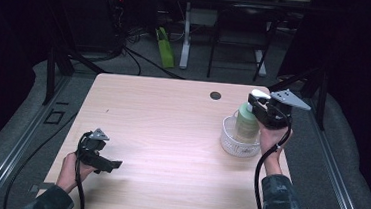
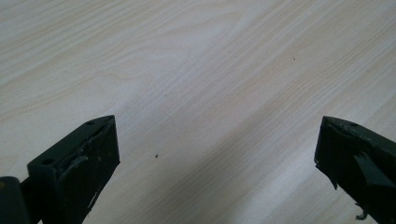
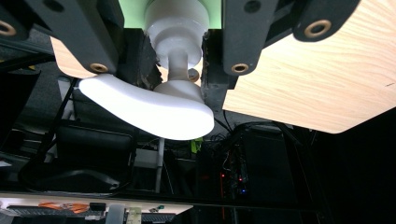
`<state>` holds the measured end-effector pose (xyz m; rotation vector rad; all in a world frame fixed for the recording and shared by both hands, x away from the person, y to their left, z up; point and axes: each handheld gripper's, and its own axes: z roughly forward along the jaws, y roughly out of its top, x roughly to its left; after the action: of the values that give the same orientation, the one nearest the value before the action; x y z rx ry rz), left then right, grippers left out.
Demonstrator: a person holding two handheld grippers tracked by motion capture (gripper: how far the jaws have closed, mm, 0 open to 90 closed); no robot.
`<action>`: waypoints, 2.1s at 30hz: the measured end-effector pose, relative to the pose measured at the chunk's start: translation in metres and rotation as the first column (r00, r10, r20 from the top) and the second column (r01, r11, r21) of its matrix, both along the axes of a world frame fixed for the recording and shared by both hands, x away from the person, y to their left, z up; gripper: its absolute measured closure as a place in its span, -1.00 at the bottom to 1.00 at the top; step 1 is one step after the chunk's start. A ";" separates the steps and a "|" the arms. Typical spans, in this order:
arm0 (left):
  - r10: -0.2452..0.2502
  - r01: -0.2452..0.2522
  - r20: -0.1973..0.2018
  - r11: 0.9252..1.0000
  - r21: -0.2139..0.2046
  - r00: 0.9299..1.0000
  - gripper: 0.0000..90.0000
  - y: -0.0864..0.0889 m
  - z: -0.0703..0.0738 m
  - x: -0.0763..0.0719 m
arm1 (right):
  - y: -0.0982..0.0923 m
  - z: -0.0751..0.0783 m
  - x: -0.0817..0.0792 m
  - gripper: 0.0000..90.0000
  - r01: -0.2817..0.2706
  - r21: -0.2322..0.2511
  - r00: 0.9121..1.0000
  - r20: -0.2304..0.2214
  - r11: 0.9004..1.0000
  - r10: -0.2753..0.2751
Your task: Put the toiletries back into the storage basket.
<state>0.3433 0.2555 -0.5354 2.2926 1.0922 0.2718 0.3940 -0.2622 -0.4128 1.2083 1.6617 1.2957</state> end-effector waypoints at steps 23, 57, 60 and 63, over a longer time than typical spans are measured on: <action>-0.009 0.009 -0.003 1.000 0.008 1.000 -1.00 -0.003 0.000 0.000 | -0.016 -0.004 -0.015 0.51 -0.006 -0.001 1.000 0.000 1.000 0.006; -0.014 0.014 0.005 1.000 0.017 1.000 -1.00 -0.004 0.001 -0.001 | -0.016 0.021 -0.042 -0.74 -0.050 -0.022 0.981 -0.187 0.999 0.045; -0.018 0.018 -0.001 1.000 0.018 1.000 -1.00 -0.005 0.001 -0.001 | -0.014 0.021 -0.049 -0.81 -0.069 -0.029 0.975 -0.216 0.997 0.061; -0.019 0.019 0.003 1.000 0.016 1.000 -1.00 -0.005 0.002 -0.002 | -0.012 0.019 -0.057 -0.87 -0.095 -0.045 0.964 -0.252 0.994 0.081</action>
<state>0.3410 0.2502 -0.5335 2.3144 1.0696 0.2774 0.3372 -0.2743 -0.3934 1.3206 1.9382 1.1780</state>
